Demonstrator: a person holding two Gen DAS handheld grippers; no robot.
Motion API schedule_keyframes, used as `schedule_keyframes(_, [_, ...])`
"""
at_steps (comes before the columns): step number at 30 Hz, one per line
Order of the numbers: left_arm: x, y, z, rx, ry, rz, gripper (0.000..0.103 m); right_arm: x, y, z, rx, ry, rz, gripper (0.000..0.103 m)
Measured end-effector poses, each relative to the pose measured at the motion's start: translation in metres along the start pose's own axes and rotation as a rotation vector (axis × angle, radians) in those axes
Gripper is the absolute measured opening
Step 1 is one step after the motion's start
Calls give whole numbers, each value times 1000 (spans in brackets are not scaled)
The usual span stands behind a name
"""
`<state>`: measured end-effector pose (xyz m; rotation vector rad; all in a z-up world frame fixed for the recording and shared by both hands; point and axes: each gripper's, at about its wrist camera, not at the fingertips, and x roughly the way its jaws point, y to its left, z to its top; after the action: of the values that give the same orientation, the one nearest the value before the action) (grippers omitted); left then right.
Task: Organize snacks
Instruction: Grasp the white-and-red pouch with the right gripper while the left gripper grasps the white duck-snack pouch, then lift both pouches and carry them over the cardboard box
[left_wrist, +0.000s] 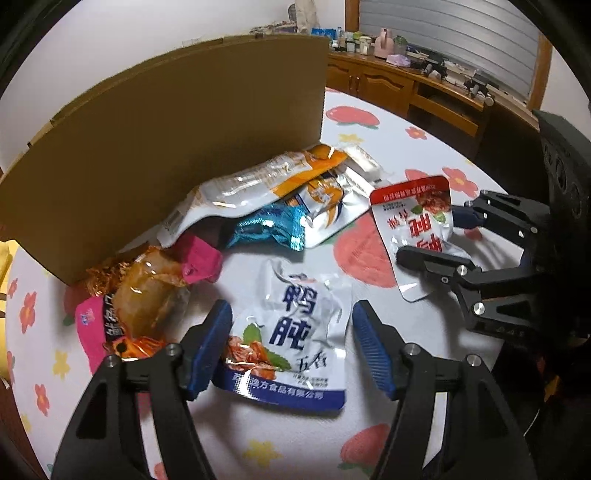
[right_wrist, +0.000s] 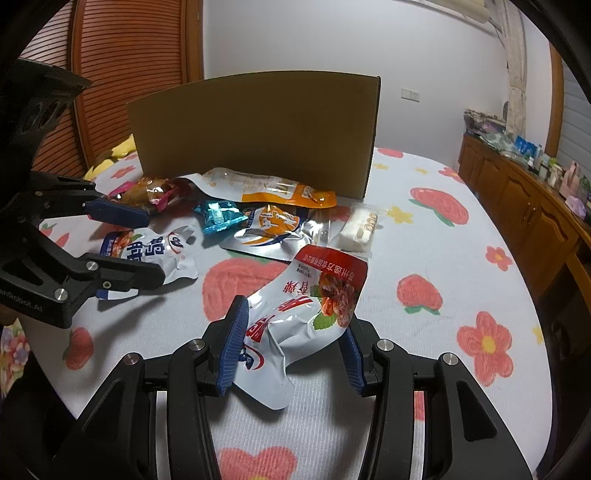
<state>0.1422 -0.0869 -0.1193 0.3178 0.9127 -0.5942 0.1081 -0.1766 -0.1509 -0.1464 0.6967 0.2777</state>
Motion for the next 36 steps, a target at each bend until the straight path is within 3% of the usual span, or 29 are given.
schedule_keyframes(8, [6, 4, -1, -26, -2, -16, 68, 0, 0, 0, 0, 0, 0, 48])
schedule_keyframes(11, [4, 6, -2, -44, -15, -17, 61, 0, 0, 0, 0, 0, 1, 48])
schedule_keyframes(27, [-11, 13, -18, -145, -57, 11, 60, 0, 0, 1, 5, 12, 10, 47])
schedule_keyframes(30, [-15, 15, -19, -163, -75, 23, 60, -2, 0, 3, 12, 27, 21, 44])
schedule_keyframes(32, [-18, 17, -19, -172, -87, 22, 60, -4, -1, 4, 19, 20, 33, 27])
schedule_keyframes(36, [-22, 17, -17, -174, -102, 33, 60, -6, -1, 7, 26, 18, 45, 24])
